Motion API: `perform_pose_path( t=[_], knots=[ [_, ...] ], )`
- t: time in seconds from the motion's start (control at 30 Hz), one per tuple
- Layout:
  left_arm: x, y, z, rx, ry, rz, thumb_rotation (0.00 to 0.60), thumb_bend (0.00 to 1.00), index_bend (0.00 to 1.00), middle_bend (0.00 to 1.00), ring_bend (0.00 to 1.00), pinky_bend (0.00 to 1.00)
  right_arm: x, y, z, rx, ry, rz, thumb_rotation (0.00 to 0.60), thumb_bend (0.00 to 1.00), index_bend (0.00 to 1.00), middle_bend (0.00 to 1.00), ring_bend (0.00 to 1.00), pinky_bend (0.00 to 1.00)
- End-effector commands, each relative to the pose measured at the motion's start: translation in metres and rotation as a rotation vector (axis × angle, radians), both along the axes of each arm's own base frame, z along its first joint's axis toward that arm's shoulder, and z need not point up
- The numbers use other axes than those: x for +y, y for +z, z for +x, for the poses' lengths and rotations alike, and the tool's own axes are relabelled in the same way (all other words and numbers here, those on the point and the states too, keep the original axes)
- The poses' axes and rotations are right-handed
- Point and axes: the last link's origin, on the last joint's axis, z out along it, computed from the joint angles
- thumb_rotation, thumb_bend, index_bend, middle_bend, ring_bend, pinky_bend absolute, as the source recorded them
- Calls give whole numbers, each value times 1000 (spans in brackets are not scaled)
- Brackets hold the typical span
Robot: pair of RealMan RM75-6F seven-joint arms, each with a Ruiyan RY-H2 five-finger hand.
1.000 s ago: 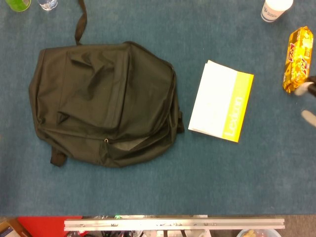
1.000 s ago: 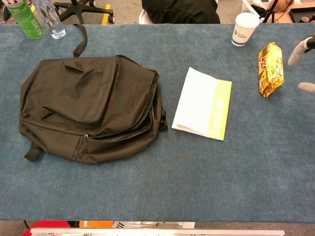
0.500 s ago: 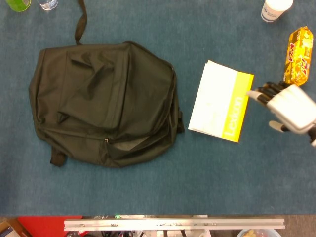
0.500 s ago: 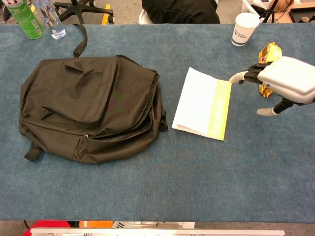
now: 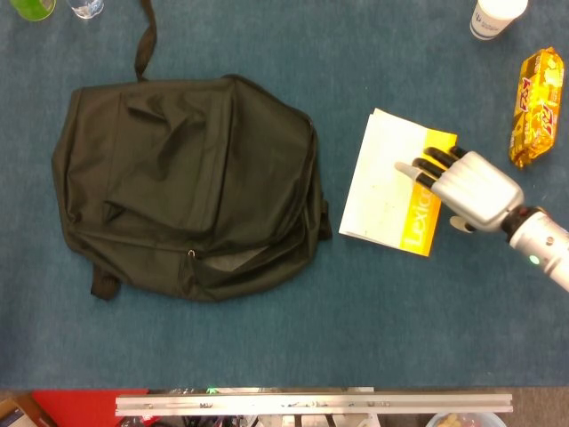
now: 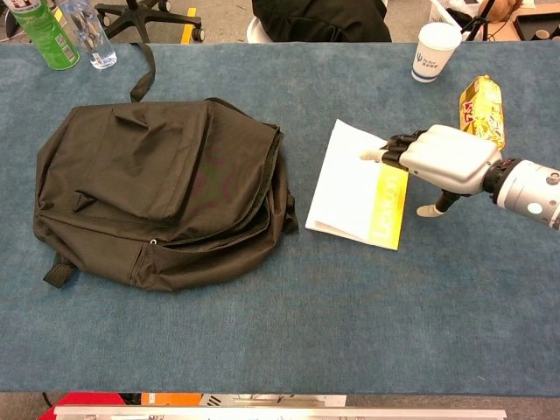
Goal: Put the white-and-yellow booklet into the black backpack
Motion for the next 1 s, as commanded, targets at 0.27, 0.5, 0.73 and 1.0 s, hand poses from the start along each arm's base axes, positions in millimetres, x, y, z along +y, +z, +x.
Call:
perform_pose_path(
  t=[0.27, 0.5, 0.73, 1.0],
  knots=[
    [-1, 0, 0, -5, 4, -1, 600, 255, 173, 207, 130, 245, -14, -16, 10, 63, 25, 38, 600, 119, 16, 163, 86, 239],
    [-2, 1, -1, -4, 12, 2, 600, 255, 173, 207, 130, 245, -22, -21, 15, 101, 29, 56, 600, 120, 0, 157, 78, 232],
    [-4, 2, -2, -2, 17, 7, 600, 255, 173, 207, 130, 244, -30, -24, 21, 129, 37, 60, 600, 121, 0, 157, 78, 230],
    [-5, 2, -4, -3, 24, 5, 600, 255, 173, 207, 130, 244, -31, -20, 19, 157, 38, 65, 600, 121, 0, 157, 78, 230]
  ],
)
